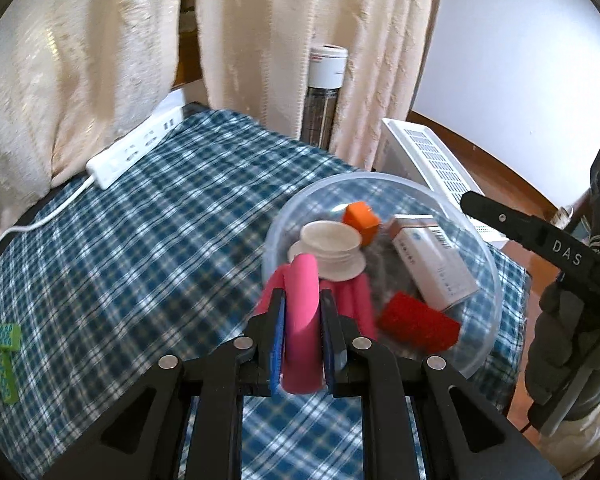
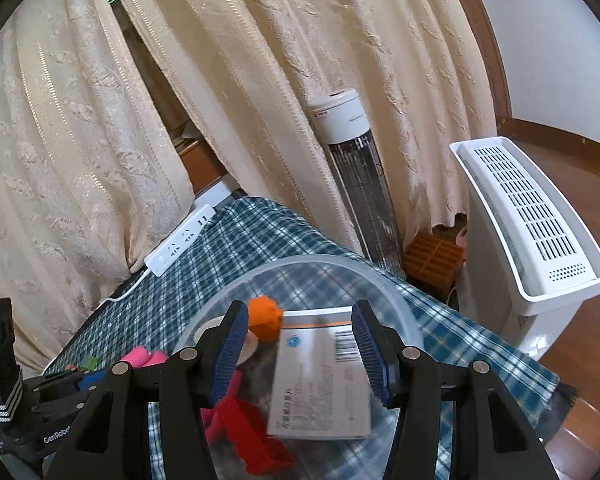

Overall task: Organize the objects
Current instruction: 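Lower the pink curler into the clear bowl and open the left gripper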

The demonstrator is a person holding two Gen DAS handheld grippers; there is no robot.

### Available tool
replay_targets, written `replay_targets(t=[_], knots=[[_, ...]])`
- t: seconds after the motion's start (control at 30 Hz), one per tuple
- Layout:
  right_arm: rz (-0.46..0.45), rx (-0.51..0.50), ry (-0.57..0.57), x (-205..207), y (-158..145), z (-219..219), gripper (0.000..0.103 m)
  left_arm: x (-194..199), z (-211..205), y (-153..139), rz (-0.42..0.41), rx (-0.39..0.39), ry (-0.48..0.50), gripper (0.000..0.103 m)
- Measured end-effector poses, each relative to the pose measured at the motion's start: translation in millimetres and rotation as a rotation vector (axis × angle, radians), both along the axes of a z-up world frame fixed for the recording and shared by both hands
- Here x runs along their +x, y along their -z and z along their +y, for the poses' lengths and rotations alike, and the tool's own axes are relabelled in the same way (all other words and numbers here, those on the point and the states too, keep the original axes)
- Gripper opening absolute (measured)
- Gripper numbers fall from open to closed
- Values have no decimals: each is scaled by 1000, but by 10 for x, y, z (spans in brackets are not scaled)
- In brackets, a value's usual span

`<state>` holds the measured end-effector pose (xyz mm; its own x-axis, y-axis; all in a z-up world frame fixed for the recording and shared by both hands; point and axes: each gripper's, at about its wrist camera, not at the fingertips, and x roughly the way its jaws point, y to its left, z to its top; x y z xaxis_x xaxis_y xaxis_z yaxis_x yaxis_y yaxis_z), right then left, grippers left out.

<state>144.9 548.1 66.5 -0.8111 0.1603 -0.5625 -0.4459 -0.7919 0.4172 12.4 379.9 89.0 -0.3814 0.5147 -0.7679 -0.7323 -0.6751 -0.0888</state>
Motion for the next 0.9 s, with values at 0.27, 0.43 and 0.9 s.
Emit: replay_targets(t=[0.27, 0.43, 0.9], knots=[[3, -20, 9, 77, 65, 101, 57, 88, 263, -3, -8, 8, 60, 16], [2, -29, 6, 89, 94, 120, 57, 102, 345, -5, -23, 33, 84, 19], [1, -51, -4, 106, 144, 119, 57, -42, 128, -120, -65, 121, 21, 43]])
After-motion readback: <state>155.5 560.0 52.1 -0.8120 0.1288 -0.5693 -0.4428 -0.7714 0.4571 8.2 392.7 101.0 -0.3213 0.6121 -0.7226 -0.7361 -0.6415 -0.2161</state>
